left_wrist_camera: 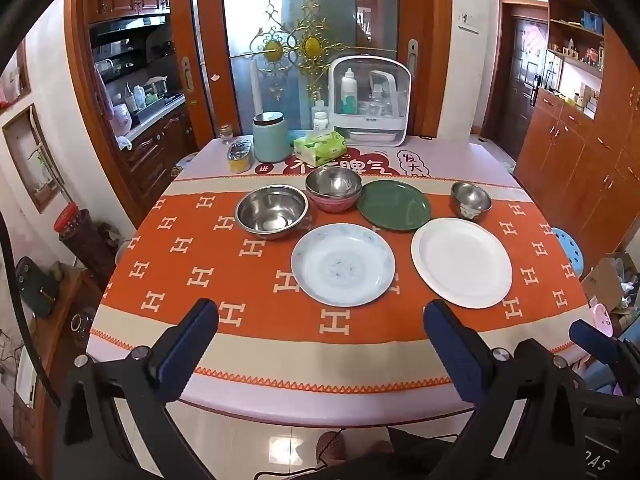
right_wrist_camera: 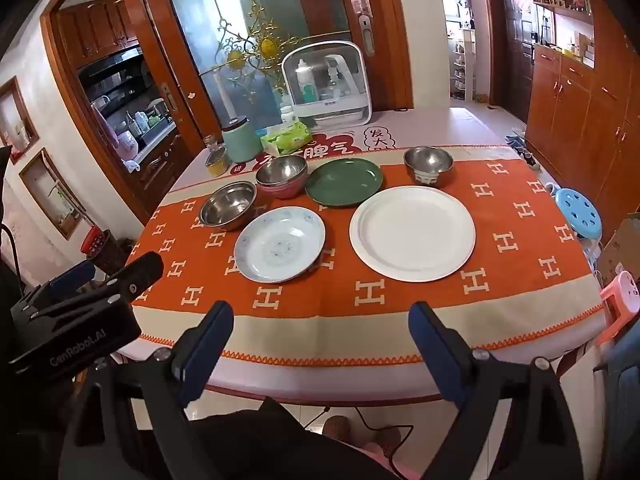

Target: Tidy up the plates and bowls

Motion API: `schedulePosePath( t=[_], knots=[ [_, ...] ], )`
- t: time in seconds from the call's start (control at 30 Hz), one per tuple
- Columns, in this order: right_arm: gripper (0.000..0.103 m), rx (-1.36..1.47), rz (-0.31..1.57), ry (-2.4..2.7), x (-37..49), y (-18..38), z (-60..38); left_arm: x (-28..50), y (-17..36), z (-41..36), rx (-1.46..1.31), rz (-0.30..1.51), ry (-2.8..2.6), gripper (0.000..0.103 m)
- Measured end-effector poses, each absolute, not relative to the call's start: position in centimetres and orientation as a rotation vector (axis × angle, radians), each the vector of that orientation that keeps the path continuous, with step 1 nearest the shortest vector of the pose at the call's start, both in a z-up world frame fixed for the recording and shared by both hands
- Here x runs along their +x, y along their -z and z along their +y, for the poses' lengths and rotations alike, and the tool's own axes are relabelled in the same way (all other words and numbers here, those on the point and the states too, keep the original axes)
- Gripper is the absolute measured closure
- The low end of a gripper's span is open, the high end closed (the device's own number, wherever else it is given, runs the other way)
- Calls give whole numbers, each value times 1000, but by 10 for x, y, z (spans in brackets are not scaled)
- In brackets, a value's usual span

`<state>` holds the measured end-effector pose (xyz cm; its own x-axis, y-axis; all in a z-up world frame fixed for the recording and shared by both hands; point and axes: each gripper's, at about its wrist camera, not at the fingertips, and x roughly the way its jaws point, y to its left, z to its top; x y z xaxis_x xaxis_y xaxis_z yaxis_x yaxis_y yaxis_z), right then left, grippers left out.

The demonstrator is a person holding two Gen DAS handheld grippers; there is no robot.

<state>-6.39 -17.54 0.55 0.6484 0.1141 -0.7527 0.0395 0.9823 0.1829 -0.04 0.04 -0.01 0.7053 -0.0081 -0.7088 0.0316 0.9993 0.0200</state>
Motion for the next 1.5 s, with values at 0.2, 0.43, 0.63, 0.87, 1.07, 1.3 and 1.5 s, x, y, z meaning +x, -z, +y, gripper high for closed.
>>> schedulePosePath(
  t=[0.2, 0.43, 0.63, 0.87, 1.07, 1.3, 1.5],
  knots=[
    [13, 189, 869, -38, -62, -5, -176, -7, 3, -7, 37, 791, 24, 1],
    [13, 187, 875, -36, -61, -6, -172, -3, 1, -7, 37, 801, 30, 1],
    [13, 188, 874, -32, -57, -3, -180, 1, 1, -6, 32, 803, 37, 1],
    [13, 181, 861, -4, -50, -4, -171, 18, 5, 1, 33, 799, 57, 1],
    [13, 173, 844, 12, -47, -6, -166, 25, 4, 8, 26, 788, 71, 1],
    [13, 172, 835, 27, -46, -8, -159, 29, 4, 12, 29, 778, 87, 1],
    [13, 197, 833, 46, -47, -7, -156, 30, 4, 12, 43, 772, 131, 1]
  ],
)
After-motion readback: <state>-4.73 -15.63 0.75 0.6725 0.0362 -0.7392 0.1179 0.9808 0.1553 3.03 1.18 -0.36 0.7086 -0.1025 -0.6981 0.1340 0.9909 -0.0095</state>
